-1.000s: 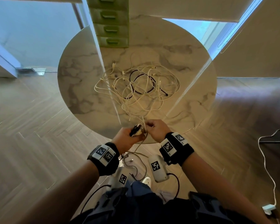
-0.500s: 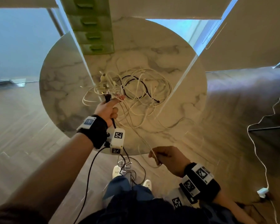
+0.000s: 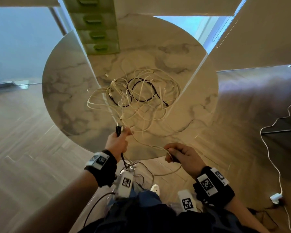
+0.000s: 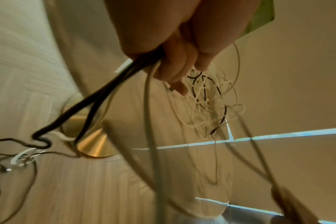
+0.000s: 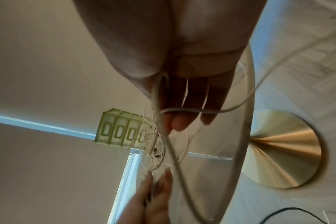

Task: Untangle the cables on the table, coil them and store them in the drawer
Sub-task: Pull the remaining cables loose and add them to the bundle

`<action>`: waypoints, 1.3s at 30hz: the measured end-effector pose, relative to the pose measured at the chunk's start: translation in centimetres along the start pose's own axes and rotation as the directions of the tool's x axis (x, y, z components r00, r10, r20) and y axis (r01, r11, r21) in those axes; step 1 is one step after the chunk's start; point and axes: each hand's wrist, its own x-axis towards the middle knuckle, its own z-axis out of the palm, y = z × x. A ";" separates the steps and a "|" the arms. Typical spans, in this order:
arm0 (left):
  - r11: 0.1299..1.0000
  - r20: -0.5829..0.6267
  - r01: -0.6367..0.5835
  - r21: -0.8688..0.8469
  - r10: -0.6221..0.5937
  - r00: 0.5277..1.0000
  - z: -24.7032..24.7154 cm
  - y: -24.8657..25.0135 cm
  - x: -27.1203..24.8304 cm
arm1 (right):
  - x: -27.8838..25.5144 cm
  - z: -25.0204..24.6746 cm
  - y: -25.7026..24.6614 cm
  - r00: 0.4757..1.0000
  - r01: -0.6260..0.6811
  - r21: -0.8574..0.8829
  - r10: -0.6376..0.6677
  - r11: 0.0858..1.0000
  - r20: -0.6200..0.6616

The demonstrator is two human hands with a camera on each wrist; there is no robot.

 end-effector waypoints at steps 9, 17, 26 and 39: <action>0.960 0.224 -0.046 0.276 -0.017 0.974 -0.3 -2.8 -6.3 | -0.7 -0.9 -0.5 0.998 -0.051 0.179 0.055 0.982 -0.017; 0.993 0.199 -0.004 -0.114 0.026 0.980 2.8 -1.8 -6.2 | -1.8 -0.2 1.0 0.984 -0.106 0.010 0.104 0.994 0.146; 0.997 0.218 0.026 -0.070 -0.011 0.976 3.4 -2.4 -5.7 | -0.5 -0.6 0.4 0.992 0.092 -0.694 -0.004 0.714 0.126; 0.974 0.215 -0.045 0.223 -0.004 0.977 3.0 -2.8 -5.8 | 5.3 4.8 -3.2 0.987 0.143 -0.291 -0.157 0.946 -0.024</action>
